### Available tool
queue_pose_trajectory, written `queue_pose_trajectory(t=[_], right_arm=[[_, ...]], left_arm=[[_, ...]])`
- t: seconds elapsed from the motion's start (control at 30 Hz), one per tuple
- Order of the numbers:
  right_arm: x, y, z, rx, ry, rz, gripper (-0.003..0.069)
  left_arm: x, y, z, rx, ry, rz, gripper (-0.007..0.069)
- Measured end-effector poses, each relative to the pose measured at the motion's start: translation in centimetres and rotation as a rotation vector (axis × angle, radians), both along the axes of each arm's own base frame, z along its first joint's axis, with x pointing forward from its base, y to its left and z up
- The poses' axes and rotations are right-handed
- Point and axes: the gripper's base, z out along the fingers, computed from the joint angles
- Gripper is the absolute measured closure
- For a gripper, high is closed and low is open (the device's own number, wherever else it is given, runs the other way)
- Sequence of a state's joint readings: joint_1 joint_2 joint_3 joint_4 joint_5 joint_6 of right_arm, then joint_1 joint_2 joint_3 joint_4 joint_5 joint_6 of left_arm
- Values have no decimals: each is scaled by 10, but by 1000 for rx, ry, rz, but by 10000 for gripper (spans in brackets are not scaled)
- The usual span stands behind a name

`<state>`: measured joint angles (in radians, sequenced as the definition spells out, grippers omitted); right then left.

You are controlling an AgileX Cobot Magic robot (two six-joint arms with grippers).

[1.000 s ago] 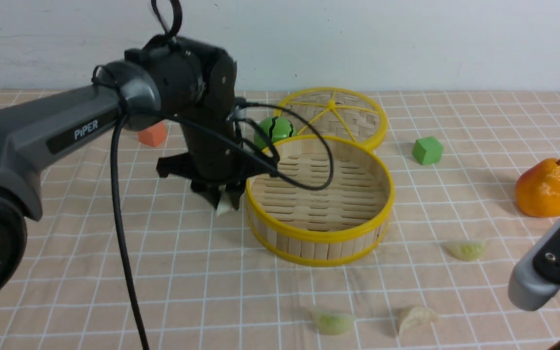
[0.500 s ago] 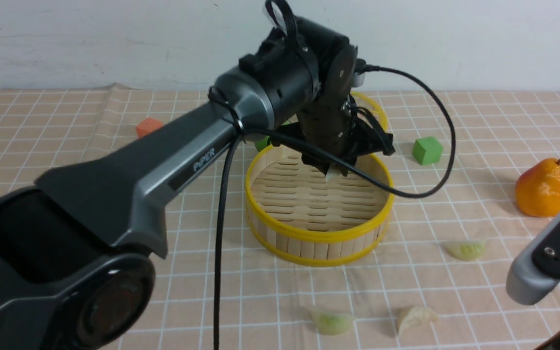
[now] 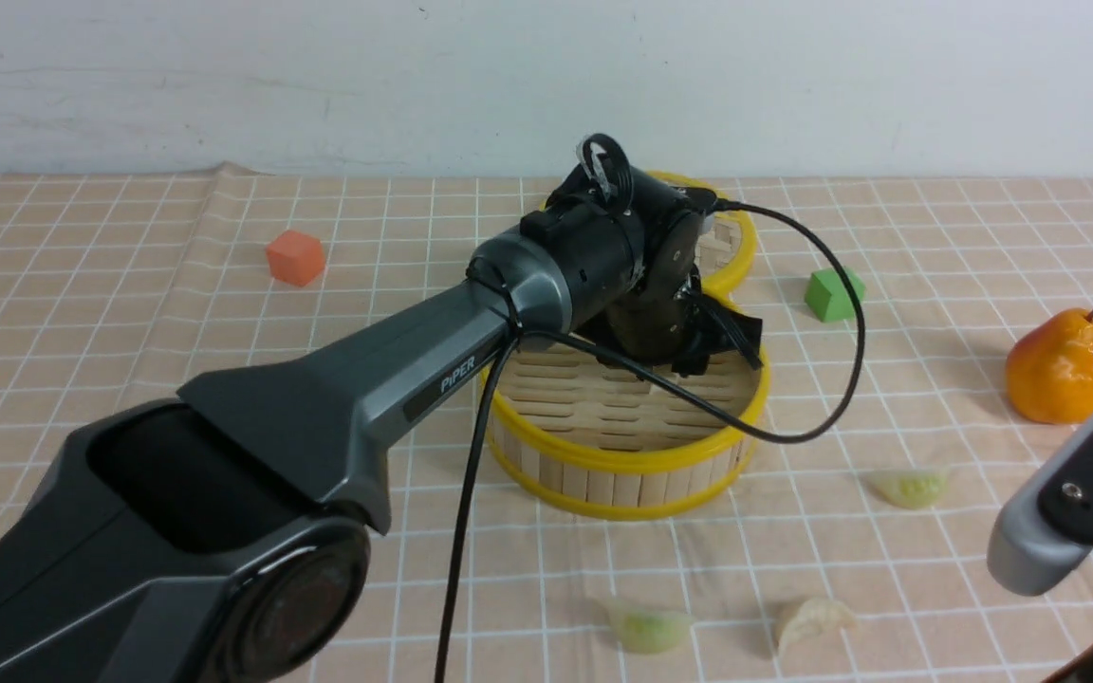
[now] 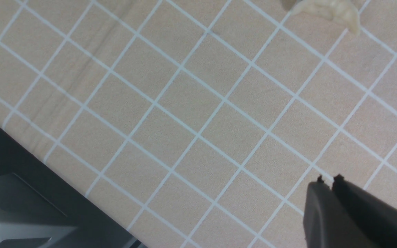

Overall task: Put the dumplings into the steamer on the table with the brown tablecloth.
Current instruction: 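Place the dumpling into the bamboo steamer basket with the left gripper, then reach for and grasp a dumpling on the table with the left gripper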

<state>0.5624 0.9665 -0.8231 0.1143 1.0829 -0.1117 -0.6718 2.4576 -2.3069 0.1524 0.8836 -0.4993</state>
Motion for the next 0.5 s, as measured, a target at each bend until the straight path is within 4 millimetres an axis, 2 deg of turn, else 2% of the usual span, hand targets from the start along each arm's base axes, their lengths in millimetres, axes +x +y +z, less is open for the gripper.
queue_pose_trajectory(t=[0.13, 0.2, 0.3, 0.43, 0.47, 0.5], right_arm=[[0, 0, 0, 1, -2, 0, 617], [-2, -1, 2, 8, -13, 0, 617], [-5, -4, 7, 27, -47, -1, 614], [-15, -13, 24, 58, -148, -2, 608], [-17, -14, 27, 63, -159, -3, 607], [-23, -19, 36, 79, -211, -6, 605]], left_arm=[[-2, 5, 2, 52, 28, 10, 172], [-6, 8, 3, 89, 71, 22, 155], [-11, 13, 16, 114, 106, 35, 150], [-28, 23, 70, 99, 86, -15, 148], [-29, 24, 73, 97, 83, -20, 148], [-39, 28, 99, 79, 68, -72, 148]])
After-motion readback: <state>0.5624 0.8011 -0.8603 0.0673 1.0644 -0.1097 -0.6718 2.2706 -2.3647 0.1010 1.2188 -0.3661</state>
